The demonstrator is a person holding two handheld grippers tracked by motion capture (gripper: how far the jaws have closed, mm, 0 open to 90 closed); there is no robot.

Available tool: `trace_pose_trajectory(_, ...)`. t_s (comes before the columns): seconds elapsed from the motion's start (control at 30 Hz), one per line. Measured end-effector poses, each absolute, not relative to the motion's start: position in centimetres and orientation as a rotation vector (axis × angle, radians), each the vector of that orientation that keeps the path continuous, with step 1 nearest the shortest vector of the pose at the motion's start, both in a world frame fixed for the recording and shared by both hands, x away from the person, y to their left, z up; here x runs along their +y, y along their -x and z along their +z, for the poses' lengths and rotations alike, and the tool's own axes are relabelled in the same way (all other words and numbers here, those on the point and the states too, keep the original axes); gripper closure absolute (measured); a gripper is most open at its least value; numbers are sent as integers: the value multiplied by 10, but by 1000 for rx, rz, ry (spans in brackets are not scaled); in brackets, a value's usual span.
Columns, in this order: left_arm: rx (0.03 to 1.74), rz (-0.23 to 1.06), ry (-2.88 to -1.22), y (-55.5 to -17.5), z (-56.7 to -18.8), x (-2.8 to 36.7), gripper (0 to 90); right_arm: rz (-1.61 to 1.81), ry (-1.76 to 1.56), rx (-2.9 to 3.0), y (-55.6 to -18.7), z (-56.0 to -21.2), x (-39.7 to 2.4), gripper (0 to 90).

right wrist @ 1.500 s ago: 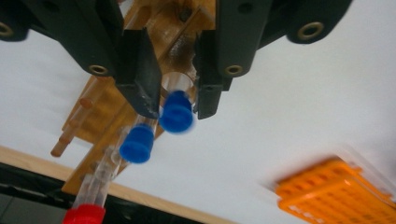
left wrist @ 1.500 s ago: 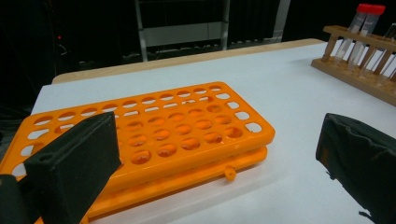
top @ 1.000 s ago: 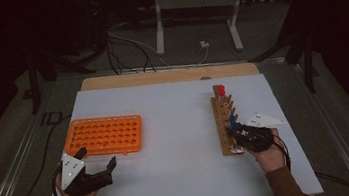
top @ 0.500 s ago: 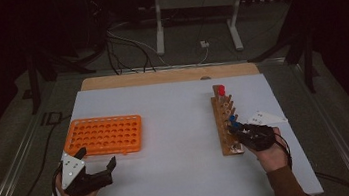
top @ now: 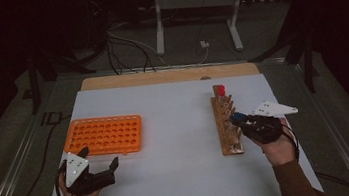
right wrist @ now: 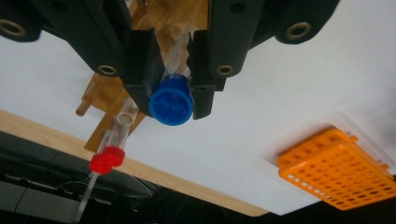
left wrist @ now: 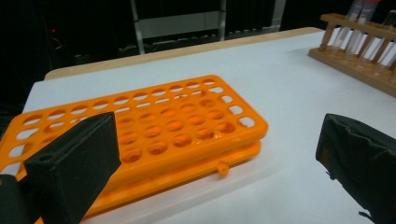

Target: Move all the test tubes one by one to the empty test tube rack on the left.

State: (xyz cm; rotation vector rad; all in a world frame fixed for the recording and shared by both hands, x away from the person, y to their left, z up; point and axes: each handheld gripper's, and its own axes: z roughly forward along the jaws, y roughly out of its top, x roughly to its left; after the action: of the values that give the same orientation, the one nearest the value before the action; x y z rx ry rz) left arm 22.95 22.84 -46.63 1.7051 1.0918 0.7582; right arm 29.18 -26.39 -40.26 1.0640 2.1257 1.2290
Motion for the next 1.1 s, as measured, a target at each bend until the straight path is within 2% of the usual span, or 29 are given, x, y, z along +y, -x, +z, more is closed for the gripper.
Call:
trace_pose_trajectory(0.37,982,736,-1747,-238,-448,200,8,1279,-1015,2138,-291,-385,-256,764)
trace_pose_trajectory(1.1,797,605,-1846,-274,-446,97,35,1365,-977,2280,-306,-404,-205,763)
